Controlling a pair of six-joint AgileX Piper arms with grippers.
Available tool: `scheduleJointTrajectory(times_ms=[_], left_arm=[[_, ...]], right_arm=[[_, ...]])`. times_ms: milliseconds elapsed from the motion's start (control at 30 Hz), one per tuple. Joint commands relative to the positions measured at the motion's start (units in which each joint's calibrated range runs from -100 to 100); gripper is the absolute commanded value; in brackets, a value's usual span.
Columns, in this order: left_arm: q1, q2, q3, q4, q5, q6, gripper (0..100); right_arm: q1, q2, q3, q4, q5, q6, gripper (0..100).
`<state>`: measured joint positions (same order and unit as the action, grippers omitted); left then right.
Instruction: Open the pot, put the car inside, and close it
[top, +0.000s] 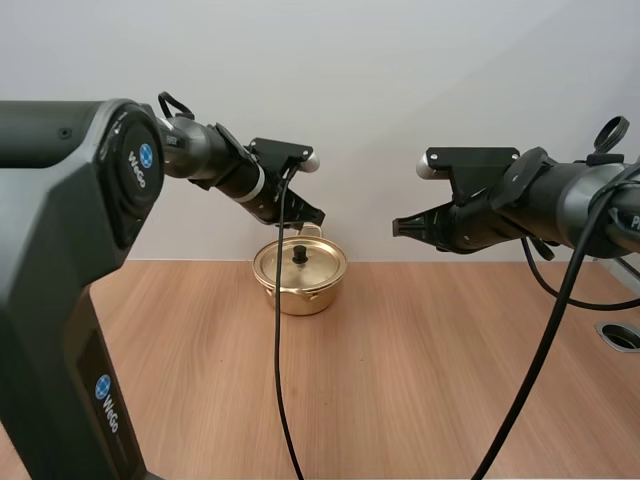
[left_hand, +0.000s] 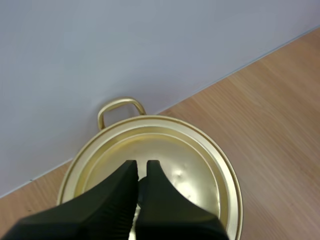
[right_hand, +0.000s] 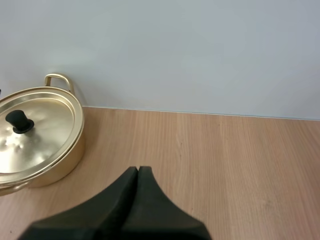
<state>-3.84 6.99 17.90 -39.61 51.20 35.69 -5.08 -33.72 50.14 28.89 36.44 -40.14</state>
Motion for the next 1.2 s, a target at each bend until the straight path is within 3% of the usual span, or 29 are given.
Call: scheduleJointTrajectory(times_ms=[0,133,300,433,600,700,900,1167], left_arm=[[0.03,-5.54,0.00,0.21,2.06,-1.18,0],[0.03,-15.72,0.00,1.09,13.28,-4.29,0],[0.10,-25.58,0.74,3.44,21.45,-8.77,0],[1.13,-36.45,12.91,6.01,-11.92,-18.70,0],[1.21,-51.35,35.83,7.42,-37.83,-18.32,0],[1.21,-59.15,49.50,7.46,-51.20,-18.34,0],[1.21,-72.82,69.31,7.05,-68.68,-18.23,0],[1.74,-95.18,82.10,5.05,-70.39,-16.98,0]], right_arm=[[0.00,0.02,0.03,2.47,1.02,2.03,0],[0.00,-1.64,0.14,2.77,2.79,2.15,0],[0.00,-9.49,3.52,3.19,-6.71,2.15,0],[0.00,-17.37,9.05,2.11,-8.94,2.04,0],[0.00,-26.97,17.06,2.11,-12.12,-3.48,0],[0.00,-33.24,21.57,2.11,-12.12,-3.49,0],[0.00,-47.22,30.70,2.11,-12.12,-4.75,0],[0.00,-51.08,40.83,-3.04,-11.60,-4.75,0]])
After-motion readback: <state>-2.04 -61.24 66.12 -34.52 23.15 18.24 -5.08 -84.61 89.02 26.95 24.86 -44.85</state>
